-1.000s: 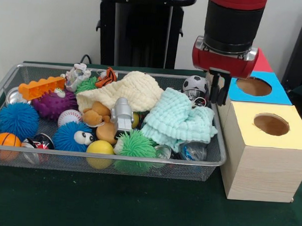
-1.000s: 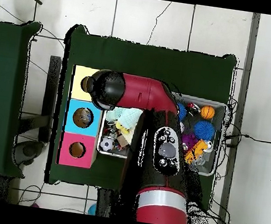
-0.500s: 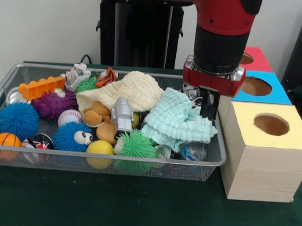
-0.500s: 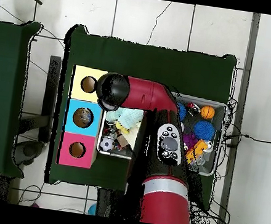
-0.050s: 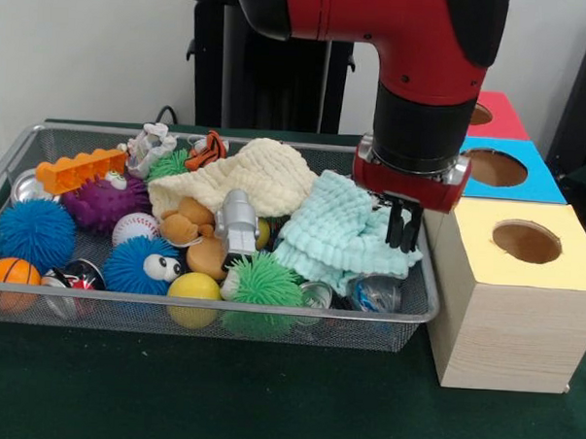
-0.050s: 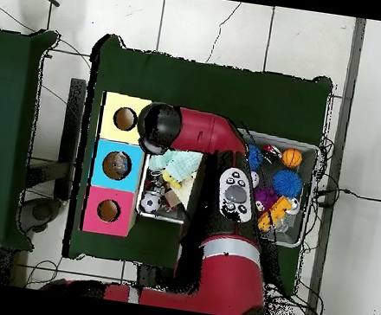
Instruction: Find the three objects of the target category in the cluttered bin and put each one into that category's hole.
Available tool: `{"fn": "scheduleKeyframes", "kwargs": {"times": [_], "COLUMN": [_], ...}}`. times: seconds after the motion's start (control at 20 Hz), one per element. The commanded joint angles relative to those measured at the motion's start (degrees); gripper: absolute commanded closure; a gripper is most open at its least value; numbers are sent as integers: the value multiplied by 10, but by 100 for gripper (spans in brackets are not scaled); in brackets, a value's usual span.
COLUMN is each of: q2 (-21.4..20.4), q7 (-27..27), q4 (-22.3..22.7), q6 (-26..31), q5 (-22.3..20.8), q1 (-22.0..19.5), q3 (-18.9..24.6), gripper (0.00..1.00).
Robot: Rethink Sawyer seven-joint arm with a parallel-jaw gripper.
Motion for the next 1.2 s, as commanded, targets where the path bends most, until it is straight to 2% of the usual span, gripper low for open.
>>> {"fn": "scheduleKeyframes", "kwargs": {"times": [0.05, 0.55, 0.65, 0.85, 1.2], "q2": [48, 85, 80, 77, 93], "q7": [21, 19, 22, 17, -3], "q4": [-60, -97, -78, -69, -52], "q6": [-1, -14, -30, -36, -67], "q5": [-20, -28, -29, -32, -43], "q1": [6, 10, 11, 8, -7], "q3": [11, 1, 0, -1, 3], "gripper": [100, 100, 100, 100, 100]}}
